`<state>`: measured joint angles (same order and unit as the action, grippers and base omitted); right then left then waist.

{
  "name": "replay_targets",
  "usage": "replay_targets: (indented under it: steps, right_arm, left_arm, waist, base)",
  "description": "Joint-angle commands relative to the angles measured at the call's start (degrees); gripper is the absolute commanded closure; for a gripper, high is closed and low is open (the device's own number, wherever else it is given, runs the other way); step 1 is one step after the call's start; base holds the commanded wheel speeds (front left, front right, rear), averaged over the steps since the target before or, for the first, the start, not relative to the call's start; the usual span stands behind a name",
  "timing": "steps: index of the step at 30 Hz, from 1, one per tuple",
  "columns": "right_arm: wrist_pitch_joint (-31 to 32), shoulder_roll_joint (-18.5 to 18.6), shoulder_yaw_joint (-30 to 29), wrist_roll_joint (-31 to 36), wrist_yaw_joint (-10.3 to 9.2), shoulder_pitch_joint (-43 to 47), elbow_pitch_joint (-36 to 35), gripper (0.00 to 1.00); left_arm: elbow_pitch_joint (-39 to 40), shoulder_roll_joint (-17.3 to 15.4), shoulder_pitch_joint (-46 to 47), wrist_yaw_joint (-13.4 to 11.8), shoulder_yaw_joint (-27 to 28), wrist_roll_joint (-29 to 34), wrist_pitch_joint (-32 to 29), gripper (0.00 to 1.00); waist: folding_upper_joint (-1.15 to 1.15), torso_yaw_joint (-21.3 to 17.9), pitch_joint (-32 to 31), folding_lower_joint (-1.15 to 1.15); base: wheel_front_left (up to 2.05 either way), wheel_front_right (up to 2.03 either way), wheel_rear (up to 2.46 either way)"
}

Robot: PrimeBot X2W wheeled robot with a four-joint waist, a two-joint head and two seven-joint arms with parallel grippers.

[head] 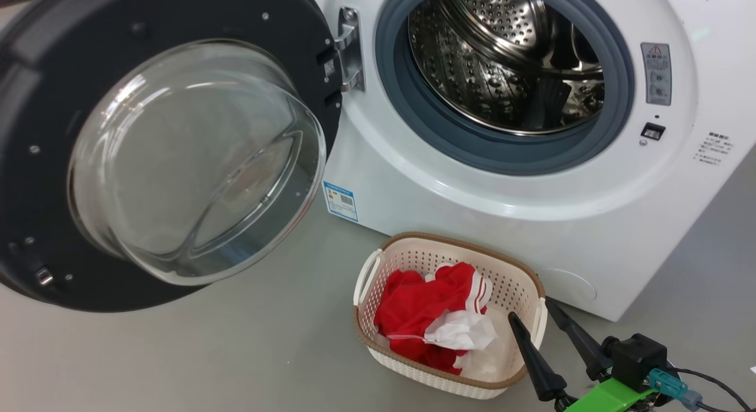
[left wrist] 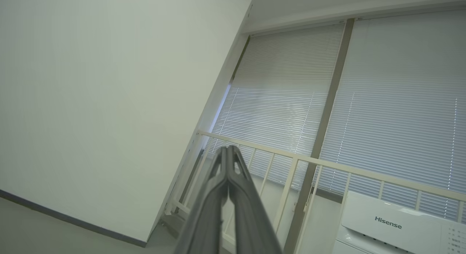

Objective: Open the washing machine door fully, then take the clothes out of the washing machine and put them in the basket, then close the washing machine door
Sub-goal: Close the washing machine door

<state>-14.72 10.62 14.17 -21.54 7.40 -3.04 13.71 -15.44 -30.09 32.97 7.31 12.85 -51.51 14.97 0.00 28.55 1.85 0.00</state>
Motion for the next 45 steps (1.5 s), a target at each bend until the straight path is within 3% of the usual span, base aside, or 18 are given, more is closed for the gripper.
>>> replay_targets:
  steps: [1, 8, 13, 21, 35, 45]
  right_arm:
    - [-0.28, -0.04, 1.34, 0.70, 0.09, -0.39, -1.49, 0.00]
    - [-0.28, 0.30, 2.30, 1.62, 0.09, -2.40, -0.99, 0.00]
    - [-0.28, 0.26, 3.11, 2.11, 0.09, -3.97, -0.50, 0.00]
    - [-0.28, 0.32, 4.13, 2.35, 0.09, -5.33, 0.10, 0.00]
    - [-0.28, 0.50, 4.53, 2.47, 0.09, -6.21, 0.69, 0.00]
    - [-0.28, 0.64, 4.70, 1.98, 0.09, -5.80, 0.72, 0.00]
  left_arm:
    - [-1.84, -5.20, 3.13, 0.17, 1.23, -1.84, -0.03, 1.00]
    - [-20.57, -11.37, 11.71, 0.17, -1.37, -16.26, -6.40, 1.00]
    - [-29.07, -14.77, 14.94, 0.17, -5.32, -20.45, -14.65, 1.00]
    - [-39.54, -16.23, 16.82, 0.17, -10.44, -25.31, -33.25, 1.00]
    - [-38.65, -16.03, 16.42, 0.17, -13.91, -30.18, -48.68, 1.00]
    - [-30.57, -16.63, 11.40, 0.17, -15.50, -35.29, -60.00, 1.00]
  waist:
    - [0.00, -0.93, 1.12, 0.00]
    - [0.00, -3.05, 4.51, 0.00]
    - [0.00, -4.33, 6.57, 0.00]
    - [0.00, -5.49, 8.27, 0.00]
    - [0.00, -5.15, 8.86, 0.00]
    - [0.00, -4.94, 7.00, 0.00]
  base:
    - [0.00, 0.00, 0.00]
    - [0.00, 0.00, 0.00]
    - [0.00, 0.00, 0.00]
    - [0.00, 0.00, 0.00]
    - [0.00, 0.00, 0.00]
    - [0.00, 0.00, 0.00]
